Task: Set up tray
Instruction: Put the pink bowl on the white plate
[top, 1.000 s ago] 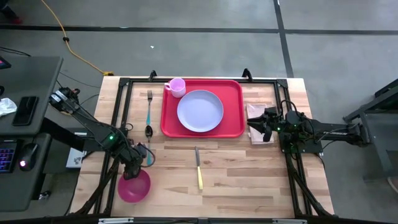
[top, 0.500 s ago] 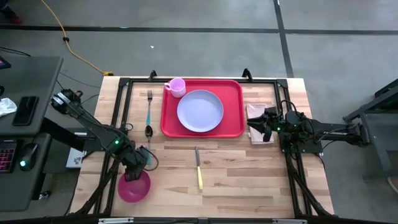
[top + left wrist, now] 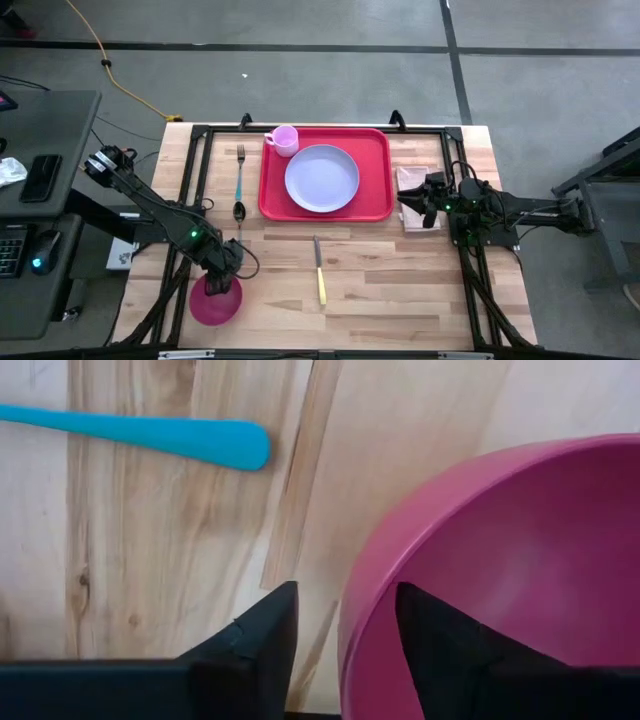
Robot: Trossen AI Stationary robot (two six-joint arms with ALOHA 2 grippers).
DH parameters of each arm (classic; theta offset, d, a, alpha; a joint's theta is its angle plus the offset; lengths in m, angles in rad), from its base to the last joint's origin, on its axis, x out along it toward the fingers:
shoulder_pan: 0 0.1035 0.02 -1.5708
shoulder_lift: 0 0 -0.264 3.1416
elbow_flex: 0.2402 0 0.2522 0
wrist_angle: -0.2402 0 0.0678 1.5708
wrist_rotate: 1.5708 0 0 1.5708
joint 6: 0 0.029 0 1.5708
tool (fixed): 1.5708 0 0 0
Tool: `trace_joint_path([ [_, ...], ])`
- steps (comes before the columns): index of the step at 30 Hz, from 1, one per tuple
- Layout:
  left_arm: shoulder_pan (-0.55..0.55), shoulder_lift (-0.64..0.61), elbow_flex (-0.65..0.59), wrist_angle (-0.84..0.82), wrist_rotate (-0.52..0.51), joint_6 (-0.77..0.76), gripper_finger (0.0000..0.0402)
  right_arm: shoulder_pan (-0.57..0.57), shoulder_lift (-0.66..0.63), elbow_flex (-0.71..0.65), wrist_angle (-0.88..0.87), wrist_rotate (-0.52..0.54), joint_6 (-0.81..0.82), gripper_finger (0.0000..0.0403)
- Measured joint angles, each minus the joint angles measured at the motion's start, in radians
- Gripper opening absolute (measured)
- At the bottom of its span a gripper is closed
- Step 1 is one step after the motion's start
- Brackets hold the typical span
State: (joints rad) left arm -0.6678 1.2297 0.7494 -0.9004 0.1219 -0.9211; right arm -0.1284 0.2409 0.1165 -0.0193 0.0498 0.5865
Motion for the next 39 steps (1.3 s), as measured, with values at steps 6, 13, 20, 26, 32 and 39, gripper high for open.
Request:
trace_joint_path([
  [6, 0.000, 0.000, 0.000, 0.001, 0.000, -0.002, 0.0112, 0.000, 0.000, 0.000, -0.002, 0.000, 0.000, 0.0098],
  [13, 0.000, 0.000, 0.000, -0.003, 0.019, -0.020, 0.0016, 0.000, 0.000, 0.000, -0.003, 0.000, 0.000, 0.0098],
  [20, 0.000, 0.000, 0.000, -0.029, 0.090, -0.125, 0.0014, 0.000, 0.000, 0.000, -0.003, 0.000, 0.000, 0.0098],
  [26, 0.000, -0.001, 0.009, -0.030, 0.161, -0.273, 0.0014, 0.000, 0.000, 0.000, -0.003, 0.000, 0.016, 0.0098],
  [32, 0.000, -0.004, 0.082, -0.016, 0.131, -0.367, 0.0014, 0.000, 0.000, 0.000, -0.003, -0.001, 0.018, 0.0098],
  [39, 0.001, -0.004, 0.175, -0.033, 0.003, -0.546, 0.0014, 0.000, 0.000, 0.000, -0.003, -0.001, 0.016, 0.0098],
])
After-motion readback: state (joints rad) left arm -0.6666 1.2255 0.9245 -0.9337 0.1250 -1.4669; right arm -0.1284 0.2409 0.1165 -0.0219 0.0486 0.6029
